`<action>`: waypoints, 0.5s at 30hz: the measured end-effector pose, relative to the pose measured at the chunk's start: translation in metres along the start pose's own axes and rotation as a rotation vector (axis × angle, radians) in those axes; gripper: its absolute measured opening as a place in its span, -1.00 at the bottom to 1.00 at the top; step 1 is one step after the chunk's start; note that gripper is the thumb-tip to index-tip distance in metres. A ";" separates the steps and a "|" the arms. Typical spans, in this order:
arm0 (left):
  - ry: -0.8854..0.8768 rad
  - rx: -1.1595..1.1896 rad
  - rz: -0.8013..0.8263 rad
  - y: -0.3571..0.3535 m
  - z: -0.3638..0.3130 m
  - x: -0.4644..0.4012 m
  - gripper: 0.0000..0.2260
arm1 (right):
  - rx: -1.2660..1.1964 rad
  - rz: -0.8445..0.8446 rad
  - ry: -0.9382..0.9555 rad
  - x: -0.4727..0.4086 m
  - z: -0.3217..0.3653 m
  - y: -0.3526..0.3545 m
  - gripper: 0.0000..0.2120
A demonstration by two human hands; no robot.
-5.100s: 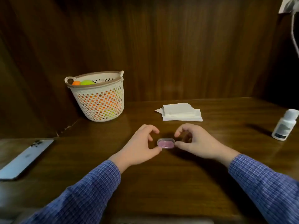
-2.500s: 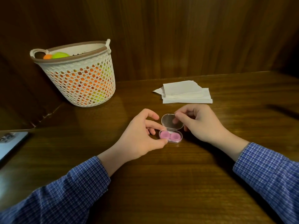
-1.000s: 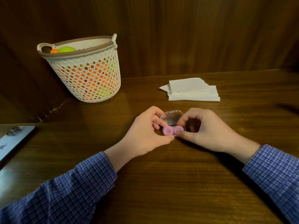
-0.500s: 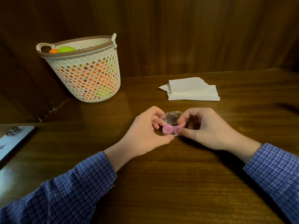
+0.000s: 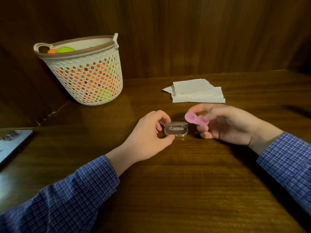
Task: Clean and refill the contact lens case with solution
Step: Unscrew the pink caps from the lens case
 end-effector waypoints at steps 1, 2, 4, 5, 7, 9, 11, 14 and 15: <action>-0.012 -0.002 0.003 0.000 0.000 0.000 -0.70 | -0.025 0.013 -0.040 0.000 -0.001 0.000 -0.64; -0.020 0.000 0.005 0.000 0.000 0.000 -0.72 | -0.033 0.018 -0.076 0.000 -0.003 -0.001 -0.63; -0.026 0.006 0.008 0.001 0.001 0.000 -0.73 | 0.013 0.004 -0.112 -0.002 -0.005 -0.003 -0.63; -0.026 0.008 0.010 0.001 0.001 0.000 -0.74 | 0.066 -0.008 -0.107 -0.002 -0.006 -0.004 -0.65; -0.024 0.016 0.022 0.000 0.001 0.000 -0.75 | 0.169 -0.036 -0.090 -0.003 -0.006 -0.006 -0.75; -0.017 0.041 0.034 0.000 0.002 -0.001 -0.77 | 0.234 -0.072 -0.079 -0.003 -0.007 -0.009 -0.81; 0.003 0.074 0.037 0.000 0.002 -0.001 -0.81 | 0.271 -0.088 -0.060 -0.002 -0.007 -0.011 -0.81; 0.018 0.082 0.034 -0.001 0.002 -0.003 -0.84 | 0.272 -0.106 -0.058 -0.001 -0.006 -0.015 -0.81; 0.018 0.076 0.036 -0.002 0.002 -0.003 -0.84 | 0.270 -0.115 -0.059 0.000 -0.006 -0.015 -0.81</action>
Point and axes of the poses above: each hand's wrist, its own x-axis away from the middle knuckle, its own y-axis out of the back of the hand, z = x × y, the point moved 2 cm from there along -x, towards the middle knuckle, and after that the axes turned 15 degrees about -z, right-handed, at the moved point
